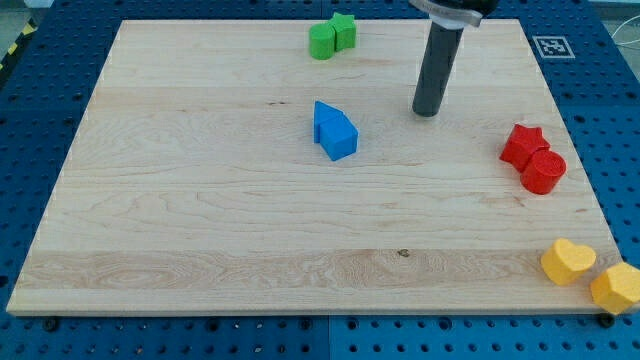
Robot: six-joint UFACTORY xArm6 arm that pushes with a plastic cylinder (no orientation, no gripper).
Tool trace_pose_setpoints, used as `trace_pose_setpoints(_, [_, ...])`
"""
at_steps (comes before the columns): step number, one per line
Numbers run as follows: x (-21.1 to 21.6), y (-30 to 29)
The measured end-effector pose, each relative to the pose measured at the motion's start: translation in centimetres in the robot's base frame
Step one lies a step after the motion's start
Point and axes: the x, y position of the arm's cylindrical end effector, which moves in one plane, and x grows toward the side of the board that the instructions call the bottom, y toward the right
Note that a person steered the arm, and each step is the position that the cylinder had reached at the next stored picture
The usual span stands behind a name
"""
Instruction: Point your arm towards yellow heart
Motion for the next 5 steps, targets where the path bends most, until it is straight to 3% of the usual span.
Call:
trace_pose_setpoints(3, [9.7, 2.7])
trace_pose_setpoints(5, [12.1, 3.1])
